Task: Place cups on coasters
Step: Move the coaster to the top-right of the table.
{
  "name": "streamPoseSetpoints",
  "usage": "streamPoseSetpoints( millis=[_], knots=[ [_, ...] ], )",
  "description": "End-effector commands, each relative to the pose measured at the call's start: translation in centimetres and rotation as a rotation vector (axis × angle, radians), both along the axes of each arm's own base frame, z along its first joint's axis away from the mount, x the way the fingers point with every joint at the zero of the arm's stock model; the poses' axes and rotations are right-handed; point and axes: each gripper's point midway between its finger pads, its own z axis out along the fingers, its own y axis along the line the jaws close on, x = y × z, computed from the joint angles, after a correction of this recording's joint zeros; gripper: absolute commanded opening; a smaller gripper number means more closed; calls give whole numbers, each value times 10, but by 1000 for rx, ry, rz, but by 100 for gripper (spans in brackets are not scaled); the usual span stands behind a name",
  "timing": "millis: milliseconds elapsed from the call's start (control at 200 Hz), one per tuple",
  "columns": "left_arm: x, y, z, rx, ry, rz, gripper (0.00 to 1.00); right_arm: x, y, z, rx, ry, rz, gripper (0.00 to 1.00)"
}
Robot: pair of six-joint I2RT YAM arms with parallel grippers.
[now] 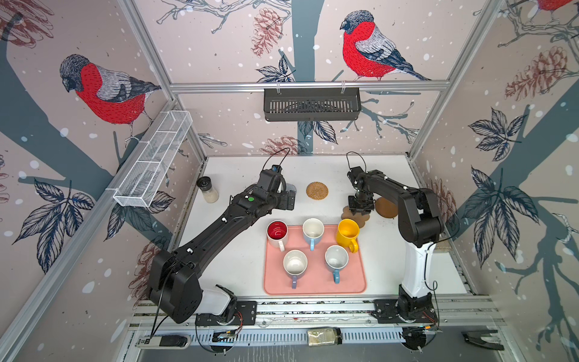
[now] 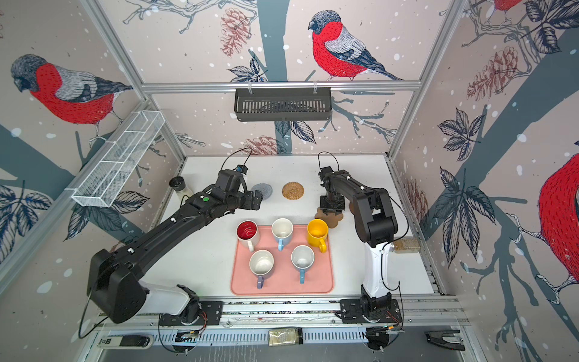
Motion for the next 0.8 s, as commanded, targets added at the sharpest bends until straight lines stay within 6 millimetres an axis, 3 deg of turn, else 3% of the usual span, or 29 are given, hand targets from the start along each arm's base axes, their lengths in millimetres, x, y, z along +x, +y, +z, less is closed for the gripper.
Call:
streamPoseSetpoints(
  millis=[0, 510, 795],
  knots=[
    [9, 3, 8, 1, -40, 21, 97, 102, 28, 0, 82, -367, -11, 40],
    [16, 10, 8, 13, -46, 51, 97, 149, 41, 26, 137, -439, -21, 42],
    [19, 5, 13, 1, -47, 37, 97, 144, 41, 46, 141, -467, -14, 53]
  ],
)
